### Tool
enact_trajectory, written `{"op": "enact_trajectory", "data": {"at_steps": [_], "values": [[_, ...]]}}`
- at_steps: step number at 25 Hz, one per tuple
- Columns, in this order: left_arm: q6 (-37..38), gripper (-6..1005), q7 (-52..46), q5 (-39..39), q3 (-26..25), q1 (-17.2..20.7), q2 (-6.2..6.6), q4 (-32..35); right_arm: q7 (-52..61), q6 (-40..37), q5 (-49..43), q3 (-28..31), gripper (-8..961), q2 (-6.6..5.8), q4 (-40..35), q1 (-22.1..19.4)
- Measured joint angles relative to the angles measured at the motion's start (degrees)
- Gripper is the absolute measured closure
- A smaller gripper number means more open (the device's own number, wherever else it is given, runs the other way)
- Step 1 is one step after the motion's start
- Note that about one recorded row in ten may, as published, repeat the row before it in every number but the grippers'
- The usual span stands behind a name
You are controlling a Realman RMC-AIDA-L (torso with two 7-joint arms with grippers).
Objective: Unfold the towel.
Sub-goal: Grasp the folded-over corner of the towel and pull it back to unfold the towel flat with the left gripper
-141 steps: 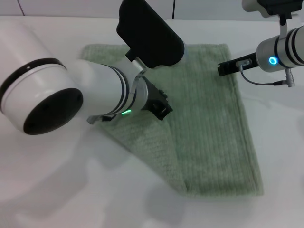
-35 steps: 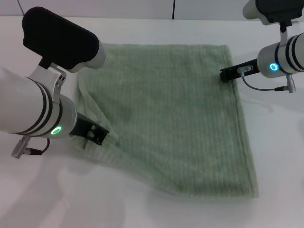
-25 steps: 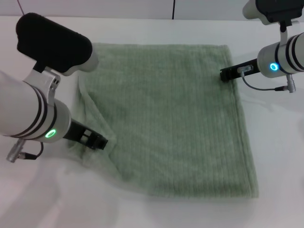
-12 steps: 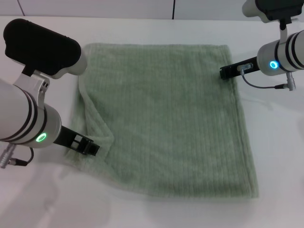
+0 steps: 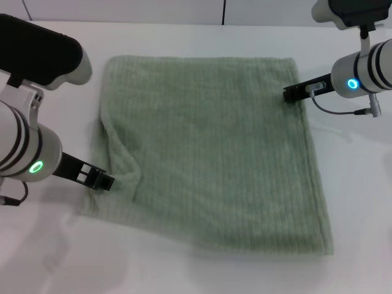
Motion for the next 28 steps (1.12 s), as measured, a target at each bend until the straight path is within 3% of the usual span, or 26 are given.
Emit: {"op": "enact_trajectory", "data": {"at_steps": [28], "values": [[-4.2,301,-0.6,0.0,-1.3,3.2,1.28,-2.6,0.0,0.0,0.0,0.0,955,0.15,0.5,0.0]]}}
